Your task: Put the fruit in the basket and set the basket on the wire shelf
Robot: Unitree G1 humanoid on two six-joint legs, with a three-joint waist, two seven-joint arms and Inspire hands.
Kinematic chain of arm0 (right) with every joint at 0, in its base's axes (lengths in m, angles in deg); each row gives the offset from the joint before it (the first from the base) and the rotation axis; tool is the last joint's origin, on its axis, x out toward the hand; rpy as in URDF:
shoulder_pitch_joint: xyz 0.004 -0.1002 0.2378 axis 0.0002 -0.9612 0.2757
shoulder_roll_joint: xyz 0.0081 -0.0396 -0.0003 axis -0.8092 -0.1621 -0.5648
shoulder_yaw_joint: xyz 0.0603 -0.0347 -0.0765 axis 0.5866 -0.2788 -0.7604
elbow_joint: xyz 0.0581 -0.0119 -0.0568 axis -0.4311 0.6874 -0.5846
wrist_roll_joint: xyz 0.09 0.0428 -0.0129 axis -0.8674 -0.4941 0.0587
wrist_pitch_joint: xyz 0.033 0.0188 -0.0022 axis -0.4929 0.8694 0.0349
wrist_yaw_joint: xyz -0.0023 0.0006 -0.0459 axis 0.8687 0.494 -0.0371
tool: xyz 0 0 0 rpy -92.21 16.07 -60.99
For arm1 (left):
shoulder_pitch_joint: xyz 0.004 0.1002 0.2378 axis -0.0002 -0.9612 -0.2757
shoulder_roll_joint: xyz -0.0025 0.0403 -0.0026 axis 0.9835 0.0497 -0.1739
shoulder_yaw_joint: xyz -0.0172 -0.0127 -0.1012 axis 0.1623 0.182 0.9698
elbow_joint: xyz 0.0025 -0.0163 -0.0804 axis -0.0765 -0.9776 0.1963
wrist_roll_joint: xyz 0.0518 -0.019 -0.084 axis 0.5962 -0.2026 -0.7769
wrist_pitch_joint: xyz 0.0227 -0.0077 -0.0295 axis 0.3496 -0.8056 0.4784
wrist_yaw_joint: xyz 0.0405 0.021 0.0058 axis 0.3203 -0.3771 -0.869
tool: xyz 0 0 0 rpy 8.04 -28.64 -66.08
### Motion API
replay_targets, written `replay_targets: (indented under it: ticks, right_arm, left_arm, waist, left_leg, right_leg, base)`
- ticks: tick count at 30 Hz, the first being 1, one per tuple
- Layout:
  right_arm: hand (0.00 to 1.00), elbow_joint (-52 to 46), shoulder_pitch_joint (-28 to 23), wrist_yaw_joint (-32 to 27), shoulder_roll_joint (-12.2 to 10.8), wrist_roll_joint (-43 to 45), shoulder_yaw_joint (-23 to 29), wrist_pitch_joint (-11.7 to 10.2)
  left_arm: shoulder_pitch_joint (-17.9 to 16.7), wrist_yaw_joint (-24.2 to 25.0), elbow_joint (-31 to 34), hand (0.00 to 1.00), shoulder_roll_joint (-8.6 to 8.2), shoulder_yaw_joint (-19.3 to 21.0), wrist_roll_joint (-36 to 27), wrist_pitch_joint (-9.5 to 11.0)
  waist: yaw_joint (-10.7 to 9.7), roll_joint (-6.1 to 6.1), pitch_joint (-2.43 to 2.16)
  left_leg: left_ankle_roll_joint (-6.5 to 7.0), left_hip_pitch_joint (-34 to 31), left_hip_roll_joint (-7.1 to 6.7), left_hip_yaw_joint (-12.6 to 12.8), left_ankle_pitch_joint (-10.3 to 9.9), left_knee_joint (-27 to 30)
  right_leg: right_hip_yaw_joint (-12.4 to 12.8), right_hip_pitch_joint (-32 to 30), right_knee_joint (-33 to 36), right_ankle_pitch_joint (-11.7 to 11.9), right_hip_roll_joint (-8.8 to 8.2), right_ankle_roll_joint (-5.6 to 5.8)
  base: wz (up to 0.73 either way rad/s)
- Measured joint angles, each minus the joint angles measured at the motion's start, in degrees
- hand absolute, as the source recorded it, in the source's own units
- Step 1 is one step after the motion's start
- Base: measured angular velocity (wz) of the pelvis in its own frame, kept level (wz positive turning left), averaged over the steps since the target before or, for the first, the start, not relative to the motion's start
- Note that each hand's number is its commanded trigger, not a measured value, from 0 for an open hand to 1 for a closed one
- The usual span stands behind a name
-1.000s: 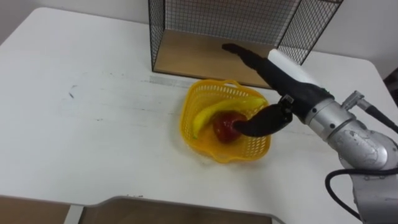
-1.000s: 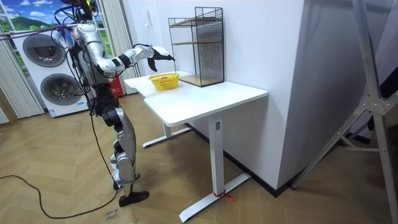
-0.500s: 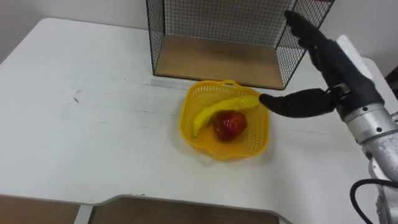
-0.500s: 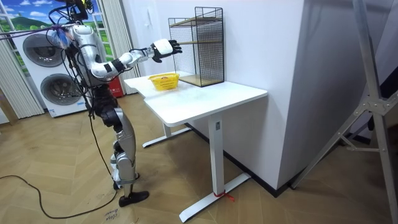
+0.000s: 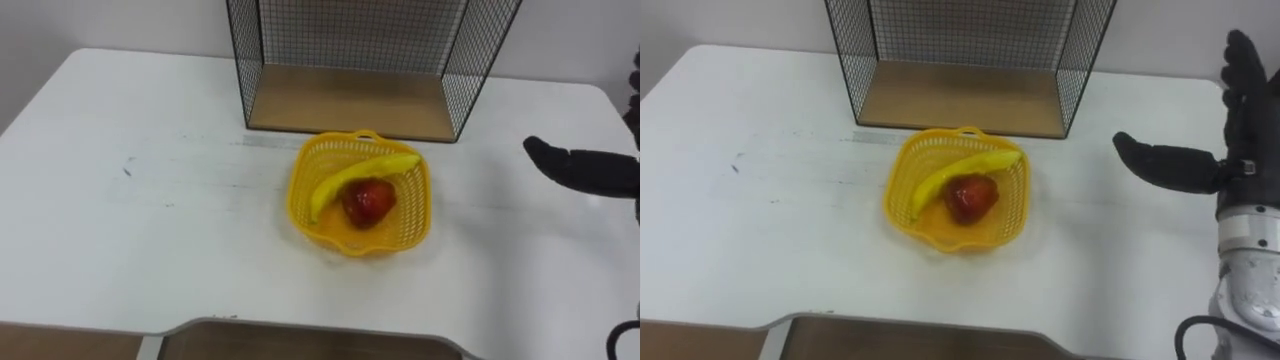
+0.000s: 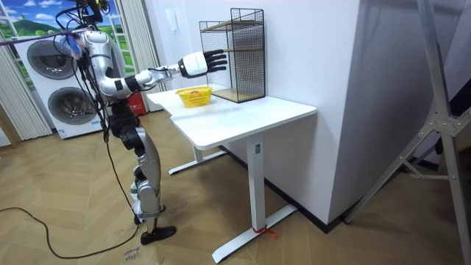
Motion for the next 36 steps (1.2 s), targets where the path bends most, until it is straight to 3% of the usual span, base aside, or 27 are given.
replay_targets:
  ticks: [3, 7, 11, 13, 16, 23, 27, 29, 36]
  right_arm:
    - [0.00, 0.2, -1.6, -3.3, 0.0, -1.2, 0.3, 1.2]
    - [0.00, 0.0, -4.3, -6.1, 0.0, -0.8, 2.4, 1.2]
    - [0.00, -0.1, -5.1, -8.7, 0.1, -0.9, 3.7, 1.2]
    - [0.00, 0.0, -5.3, -9.4, 0.1, -0.9, 3.7, 1.2]
    - [0.00, 0.0, -5.8, -9.3, 0.1, -0.9, 3.7, 1.2]
    - [0.00, 0.1, -5.7, -6.1, 0.1, -1.3, 3.7, 1.2]
    - [0.00, 0.6, -4.2, -4.7, 0.1, -1.4, 1.8, 1.2]
    - [0.00, 0.6, -3.0, -3.4, 0.1, -1.9, 0.3, 1.2]
    - [0.00, 0.8, -1.6, 0.0, -0.3, -7.5, -2.9, 1.0]
  left_arm:
    - [0.3, -7.3, 8.7, 0.00, 0.05, 3.1, -0.2, 0.0]
    - [-0.6, -15.7, 23.0, 0.00, 0.08, 8.4, 0.4, 0.1]
    - [-1.3, -22.2, 34.8, 0.00, 0.13, 11.9, 1.5, 0.9]
    - [-1.3, -25.9, 41.2, 0.00, 0.14, 12.7, 4.9, 1.3]
    - [-1.1, -27.8, 49.1, 0.00, 0.36, 13.7, 8.9, 2.2]
    - [0.0, -25.8, 58.4, 0.00, 1.51, 12.5, 12.1, 2.5]
    - [1.8, -22.5, 60.6, 0.00, 2.34, 6.3, 11.7, 2.4]
    - [2.0, -20.3, 61.1, 0.00, 2.46, 3.5, 11.6, 2.4]
    - [6.3, -9.0, 61.6, 0.00, 2.51, -6.7, 7.6, 2.5]
  waist:
    - [1.1, 0.32, -0.15]
    - [3.1, 1.08, -0.84]
    - [4.2, 1.87, -0.57]
    - [4.3, 2.04, -0.45]
    - [4.7, 1.84, -0.33]
    - [3.9, 2.13, -0.11]
    - [3.0, 2.41, 0.27]
    - [2.4, 2.52, 0.22]
    - [0.6, 2.01, 0.63]
  left_leg:
    - [0.02, 0.1, -0.03, -0.4, 0.0, -0.2]
    - [0.01, 1.2, -0.10, -0.6, 0.0, -0.9]
    - [0.01, 1.5, -0.19, -1.0, 0.0, -0.9]
    - [0.01, 1.4, -0.30, -1.2, 0.0, -0.8]
    - [0.04, 1.4, -0.52, -1.3, 0.0, -0.9]
    - [0.34, 0.7, -0.64, -2.0, -0.3, 1.0]
    - [0.38, -0.3, -0.73, -2.6, -0.4, 1.4]
    - [0.38, -0.3, -0.76, -2.4, -0.4, 1.3]
    - [0.41, -0.6, -0.76, -2.1, -0.4, 1.2]
  right_leg:
    - [0.4, -0.1, 0.0, 0.0, -0.03, 0.00]
    - [0.4, 0.0, 0.0, 0.0, -0.04, 0.01]
    - [0.8, 0.1, 0.2, 0.0, -0.02, 0.05]
    - [1.0, 0.0, 0.6, -0.2, -0.03, 0.23]
    - [0.9, 0.0, 1.0, -0.7, -0.13, 0.35]
    - [0.0, 0.2, 0.8, -0.7, -0.13, 0.34]
    - [-0.2, -0.4, 1.2, -0.7, -0.22, 0.35]
    - [-0.1, -0.8, 1.5, -0.7, -0.25, 0.36]
    - [0.1, -1.0, 1.8, -0.7, -0.26, 0.37]
  base:
    - [-0.04]
    - [-0.06]
    - [-0.03]
    - [0.00]
    - [0.02]
    - [0.06]
    - [0.06]
    - [-0.04]
    - [-0.01]
